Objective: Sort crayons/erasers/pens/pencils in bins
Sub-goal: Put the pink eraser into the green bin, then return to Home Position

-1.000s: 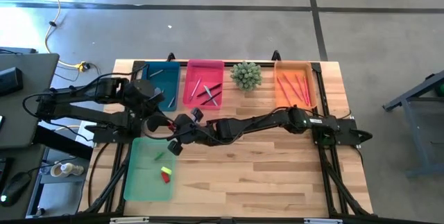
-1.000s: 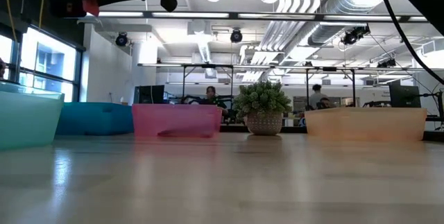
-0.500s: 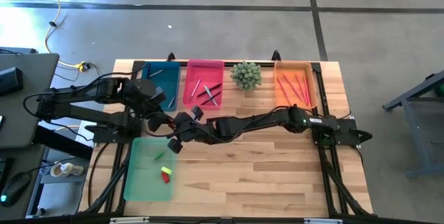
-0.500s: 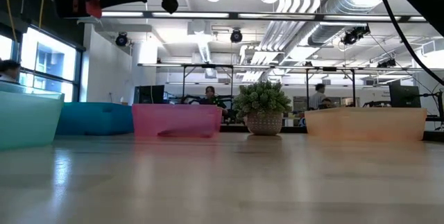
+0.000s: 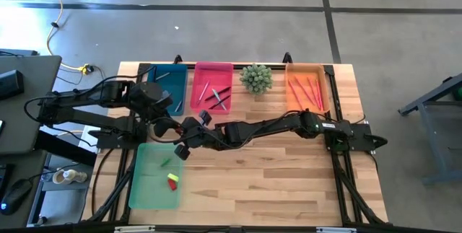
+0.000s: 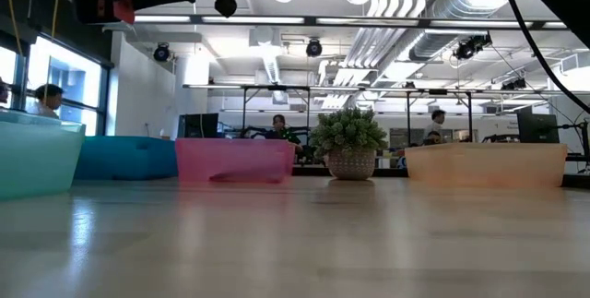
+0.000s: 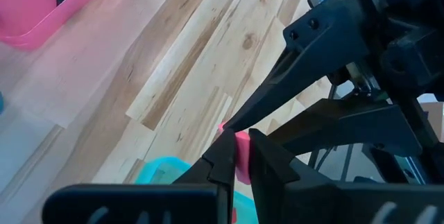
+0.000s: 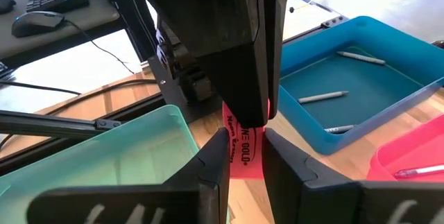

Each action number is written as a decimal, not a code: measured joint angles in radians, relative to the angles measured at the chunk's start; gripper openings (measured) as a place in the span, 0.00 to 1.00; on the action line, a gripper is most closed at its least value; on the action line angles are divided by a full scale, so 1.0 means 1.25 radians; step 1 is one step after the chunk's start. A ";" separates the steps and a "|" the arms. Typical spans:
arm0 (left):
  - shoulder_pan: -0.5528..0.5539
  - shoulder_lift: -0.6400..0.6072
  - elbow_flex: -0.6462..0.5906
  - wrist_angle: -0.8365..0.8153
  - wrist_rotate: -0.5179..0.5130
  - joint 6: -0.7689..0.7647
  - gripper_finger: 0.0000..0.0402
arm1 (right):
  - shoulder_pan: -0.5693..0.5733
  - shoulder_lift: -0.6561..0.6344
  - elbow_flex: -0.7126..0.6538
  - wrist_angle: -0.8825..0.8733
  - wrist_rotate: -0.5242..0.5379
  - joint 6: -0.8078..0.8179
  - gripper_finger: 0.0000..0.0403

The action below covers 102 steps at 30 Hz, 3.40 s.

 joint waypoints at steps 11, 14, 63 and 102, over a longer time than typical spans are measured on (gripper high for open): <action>-0.001 0.000 0.000 0.003 -0.020 0.012 0.03 | 0.000 -0.001 0.000 -0.001 -0.008 -0.019 0.33; 0.000 0.000 0.000 -0.032 -0.051 0.016 0.02 | 0.000 -0.013 0.000 -0.020 -0.024 -0.006 0.40; -0.686 0.149 -0.261 0.068 -0.315 -0.665 0.09 | -0.001 -0.138 0.000 -0.441 -0.005 -0.104 0.38; -0.404 -0.086 -0.239 0.521 -0.320 0.043 0.31 | -0.029 -0.266 0.000 -0.505 0.040 -0.064 0.38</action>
